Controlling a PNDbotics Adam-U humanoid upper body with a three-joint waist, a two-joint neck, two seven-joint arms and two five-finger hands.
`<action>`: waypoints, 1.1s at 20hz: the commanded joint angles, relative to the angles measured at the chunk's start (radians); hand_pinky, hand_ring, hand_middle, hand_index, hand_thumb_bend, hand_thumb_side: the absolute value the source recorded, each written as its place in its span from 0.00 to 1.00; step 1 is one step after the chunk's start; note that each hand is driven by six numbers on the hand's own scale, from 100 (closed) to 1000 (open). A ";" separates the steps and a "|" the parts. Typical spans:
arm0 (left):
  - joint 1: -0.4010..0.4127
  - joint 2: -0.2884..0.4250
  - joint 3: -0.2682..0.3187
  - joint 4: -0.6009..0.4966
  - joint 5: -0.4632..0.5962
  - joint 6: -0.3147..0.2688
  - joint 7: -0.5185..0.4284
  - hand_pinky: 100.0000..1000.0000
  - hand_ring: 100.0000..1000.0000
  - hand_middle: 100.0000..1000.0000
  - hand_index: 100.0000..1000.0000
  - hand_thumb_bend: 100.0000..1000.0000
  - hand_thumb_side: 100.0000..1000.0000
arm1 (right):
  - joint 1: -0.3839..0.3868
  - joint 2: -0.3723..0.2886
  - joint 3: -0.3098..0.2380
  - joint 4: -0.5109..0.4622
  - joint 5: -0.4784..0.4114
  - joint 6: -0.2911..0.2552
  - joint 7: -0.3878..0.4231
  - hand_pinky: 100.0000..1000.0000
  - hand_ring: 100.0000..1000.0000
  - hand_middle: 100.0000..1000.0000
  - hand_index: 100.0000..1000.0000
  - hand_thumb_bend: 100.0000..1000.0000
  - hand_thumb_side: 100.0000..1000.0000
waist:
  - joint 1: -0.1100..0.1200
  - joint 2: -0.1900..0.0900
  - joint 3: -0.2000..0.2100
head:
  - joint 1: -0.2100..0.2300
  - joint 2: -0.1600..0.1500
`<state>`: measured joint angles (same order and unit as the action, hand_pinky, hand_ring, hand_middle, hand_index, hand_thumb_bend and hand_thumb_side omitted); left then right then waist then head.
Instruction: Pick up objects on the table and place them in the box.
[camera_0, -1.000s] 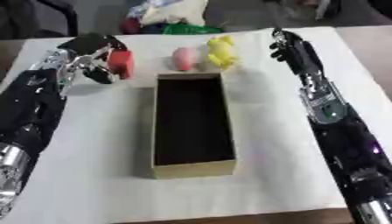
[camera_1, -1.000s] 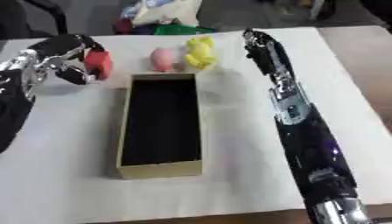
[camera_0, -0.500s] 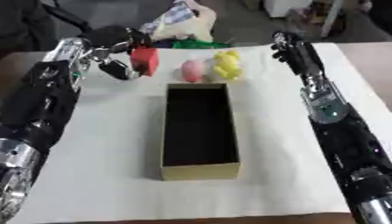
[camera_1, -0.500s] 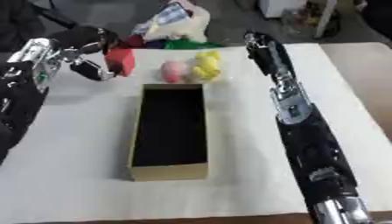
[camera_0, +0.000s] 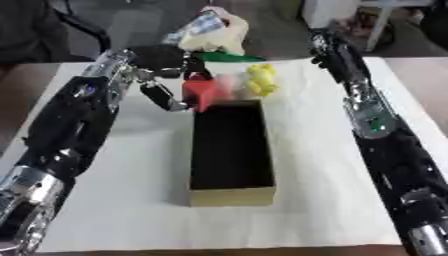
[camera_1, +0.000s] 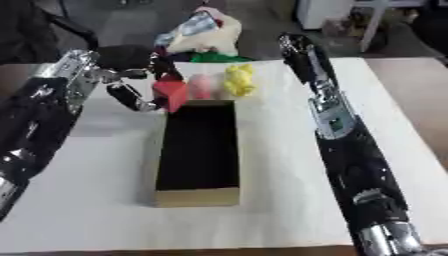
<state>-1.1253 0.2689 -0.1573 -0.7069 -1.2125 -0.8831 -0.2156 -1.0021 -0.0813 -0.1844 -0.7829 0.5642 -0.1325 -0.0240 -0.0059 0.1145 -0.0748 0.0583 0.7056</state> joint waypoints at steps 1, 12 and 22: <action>-0.008 0.004 -0.063 -0.066 0.068 -0.023 -0.027 0.54 0.51 0.49 0.81 0.03 0.24 | -0.022 -0.010 0.001 -0.010 0.006 0.001 0.000 0.69 0.62 0.62 0.87 0.00 0.97 | 0.000 -0.023 0.002 | -0.005 0.011; 0.030 0.009 -0.260 -0.247 0.395 -0.024 -0.251 0.55 0.52 0.50 0.81 0.01 0.31 | -0.021 -0.006 0.004 -0.011 0.008 0.003 0.002 0.68 0.62 0.62 0.87 0.00 0.97 | 0.001 -0.029 0.004 | -0.006 0.017; 0.064 0.007 -0.348 -0.299 0.571 -0.024 -0.495 0.56 0.53 0.51 0.82 0.04 0.37 | -0.020 -0.004 0.005 -0.011 0.007 0.003 0.002 0.68 0.62 0.62 0.87 0.00 0.97 | 0.003 -0.025 0.005 | -0.002 0.021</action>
<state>-1.0443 0.2646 -0.5013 -0.9832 -0.6593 -0.6633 -0.4432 -1.0021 -0.0756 -0.1835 -0.7829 0.5695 -0.1295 -0.0210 -0.0022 0.1049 -0.0696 0.0542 0.7208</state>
